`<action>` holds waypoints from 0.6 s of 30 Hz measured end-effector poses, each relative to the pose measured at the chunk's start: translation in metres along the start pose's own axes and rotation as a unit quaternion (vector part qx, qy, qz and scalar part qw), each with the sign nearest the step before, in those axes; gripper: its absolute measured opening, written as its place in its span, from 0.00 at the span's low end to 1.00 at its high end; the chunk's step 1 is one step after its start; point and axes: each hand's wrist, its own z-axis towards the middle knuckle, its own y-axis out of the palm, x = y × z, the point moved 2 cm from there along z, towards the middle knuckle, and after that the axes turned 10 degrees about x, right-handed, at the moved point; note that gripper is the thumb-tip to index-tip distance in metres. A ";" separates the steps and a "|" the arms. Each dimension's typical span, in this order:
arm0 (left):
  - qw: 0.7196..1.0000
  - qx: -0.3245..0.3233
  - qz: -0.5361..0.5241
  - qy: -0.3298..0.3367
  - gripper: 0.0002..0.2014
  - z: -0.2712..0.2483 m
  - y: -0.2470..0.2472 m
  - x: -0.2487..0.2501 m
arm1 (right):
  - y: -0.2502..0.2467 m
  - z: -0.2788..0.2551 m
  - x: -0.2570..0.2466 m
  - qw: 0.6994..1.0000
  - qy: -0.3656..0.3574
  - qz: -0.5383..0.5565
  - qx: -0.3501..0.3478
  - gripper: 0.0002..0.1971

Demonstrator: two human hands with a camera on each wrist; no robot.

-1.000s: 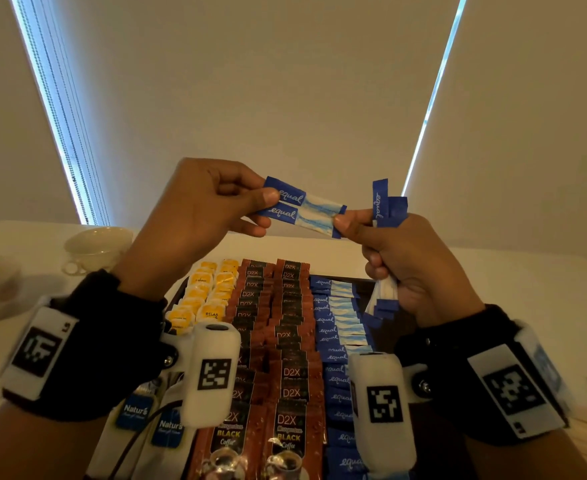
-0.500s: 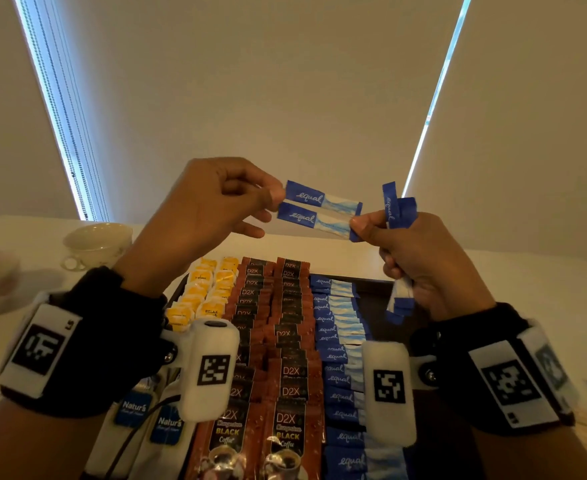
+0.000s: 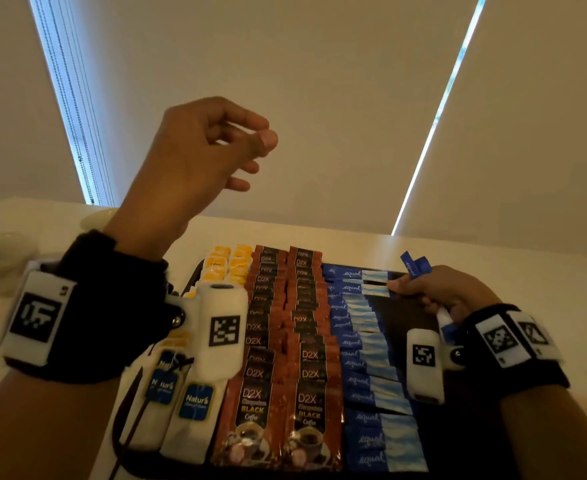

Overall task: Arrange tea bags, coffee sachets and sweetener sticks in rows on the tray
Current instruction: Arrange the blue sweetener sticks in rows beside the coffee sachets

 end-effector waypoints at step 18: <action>1.000 -0.004 0.004 0.014 0.12 0.003 -0.007 0.002 | 0.025 0.023 -0.001 0.995 0.044 -0.087 -0.014 0.16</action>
